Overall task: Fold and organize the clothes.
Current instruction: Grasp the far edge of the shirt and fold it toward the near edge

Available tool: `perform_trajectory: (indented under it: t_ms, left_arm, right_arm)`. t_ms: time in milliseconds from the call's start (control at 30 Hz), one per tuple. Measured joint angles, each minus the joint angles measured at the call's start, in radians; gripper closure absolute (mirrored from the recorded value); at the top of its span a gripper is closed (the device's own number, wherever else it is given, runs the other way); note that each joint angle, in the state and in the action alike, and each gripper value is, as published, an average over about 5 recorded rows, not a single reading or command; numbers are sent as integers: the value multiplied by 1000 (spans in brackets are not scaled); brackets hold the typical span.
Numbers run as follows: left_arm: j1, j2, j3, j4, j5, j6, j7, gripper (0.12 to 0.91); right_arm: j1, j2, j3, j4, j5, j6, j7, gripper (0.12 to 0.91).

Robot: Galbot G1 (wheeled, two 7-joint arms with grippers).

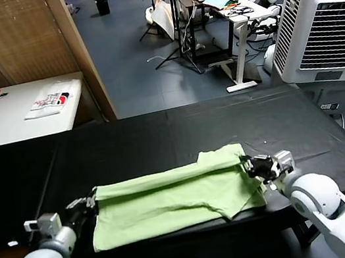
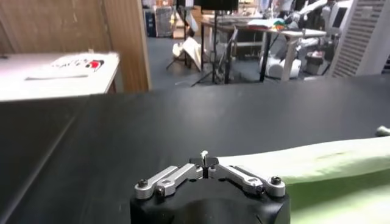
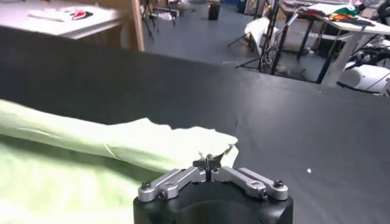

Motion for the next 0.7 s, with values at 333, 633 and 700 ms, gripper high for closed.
perform_trajectory:
  t_ms: [333,633,700]
  left_arm:
    - [80,-18,-19,-24,37,5,4,901]
    - [101,-30,-23,-53,71,38,9,672]
    - [102,-31,-26,-62,67,44,9,555]
  right_arm:
    - [-39,-8,18,39,-2,-19,-15,866]
    - [-50,-14,74,68,8,-18,-23,451]
    - [-36,-6,80,57,4,-3,-9,344]
